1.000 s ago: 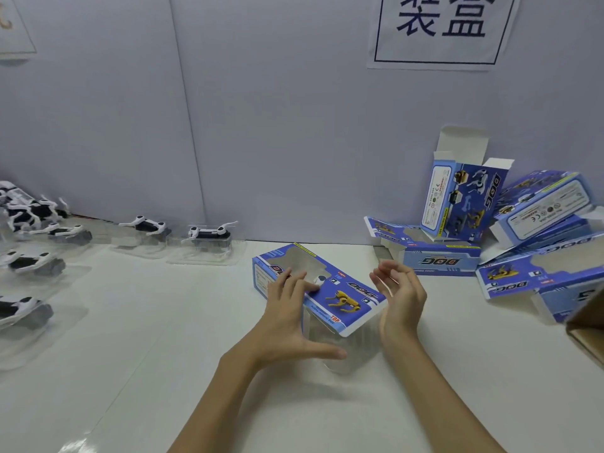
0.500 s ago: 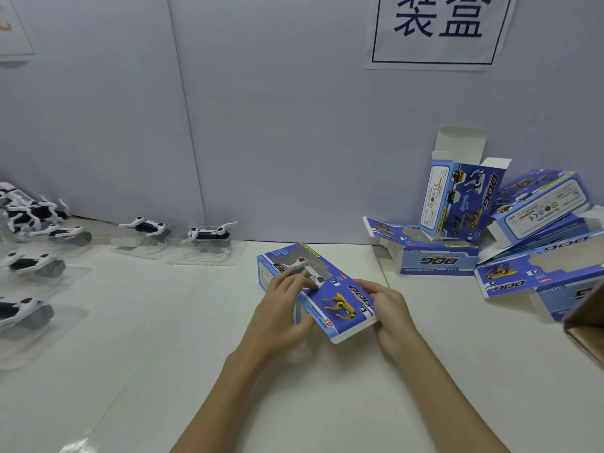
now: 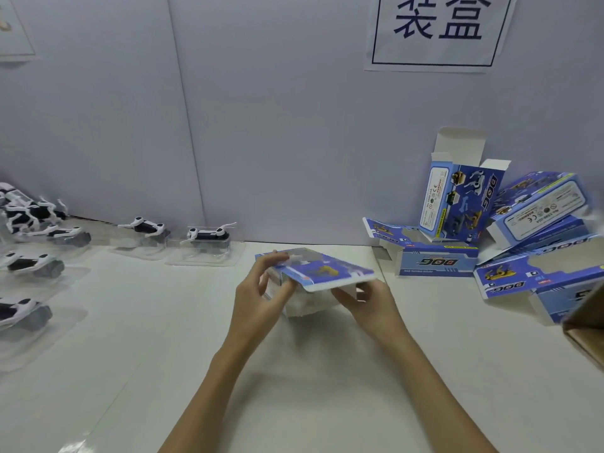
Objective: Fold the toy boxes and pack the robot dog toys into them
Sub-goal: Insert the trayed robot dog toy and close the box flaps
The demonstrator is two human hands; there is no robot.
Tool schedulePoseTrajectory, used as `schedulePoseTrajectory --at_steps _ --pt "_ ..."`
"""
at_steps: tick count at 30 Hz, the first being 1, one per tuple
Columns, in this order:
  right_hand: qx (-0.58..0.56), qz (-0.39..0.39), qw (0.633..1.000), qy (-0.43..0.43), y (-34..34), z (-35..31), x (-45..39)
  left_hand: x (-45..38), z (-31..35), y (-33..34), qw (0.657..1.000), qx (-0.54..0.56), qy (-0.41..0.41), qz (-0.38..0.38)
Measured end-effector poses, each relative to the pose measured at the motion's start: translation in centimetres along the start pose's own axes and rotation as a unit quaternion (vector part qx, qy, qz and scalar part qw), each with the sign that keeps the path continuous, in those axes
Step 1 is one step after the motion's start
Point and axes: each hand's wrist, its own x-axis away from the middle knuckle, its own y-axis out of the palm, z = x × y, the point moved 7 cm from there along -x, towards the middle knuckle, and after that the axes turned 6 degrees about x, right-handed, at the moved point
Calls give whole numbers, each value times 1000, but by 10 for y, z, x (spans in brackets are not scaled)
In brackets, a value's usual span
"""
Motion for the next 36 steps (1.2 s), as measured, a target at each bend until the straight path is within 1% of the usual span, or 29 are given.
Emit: schedulePoseTrajectory --at_steps 1,3,6,9,13,16,19,24,27,29,32,34,36 --pt "22 43 999 -24 -3 -8 1 1 2 1 1000 10 1 -12" --pt "21 105 993 -55 -11 -19 4 2 6 5 999 27 10 -44" --pt "25 183 980 -70 -31 -29 9 4 9 17 997 27 32 -71" --pt "-20 217 973 -76 -41 -40 14 3 13 20 997 2 61 -53" --pt "-24 238 962 -130 -41 -57 21 4 18 16 995 -16 90 -31" --pt "1 227 959 -168 -35 -67 26 5 21 18 997 13 69 -28" --pt "22 202 966 -163 -27 -67 25 5 20 19 998 44 29 -30" --pt "-18 129 979 -156 -14 -67 26 6 23 21 997 70 9 -27" --pt "-41 105 980 -166 -10 -71 28 6 22 22 997 64 4 -33" --pt "-49 96 980 -167 -9 -71 28 5 21 20 998 48 3 -32" --pt "-26 97 984 -150 -9 -71 27 5 22 19 999 26 7 -41" --pt "-40 95 985 -139 -8 -72 27 4 22 17 999 12 11 -43" --pt "-27 111 983 -145 -8 -75 28 4 23 17 999 8 14 -40"
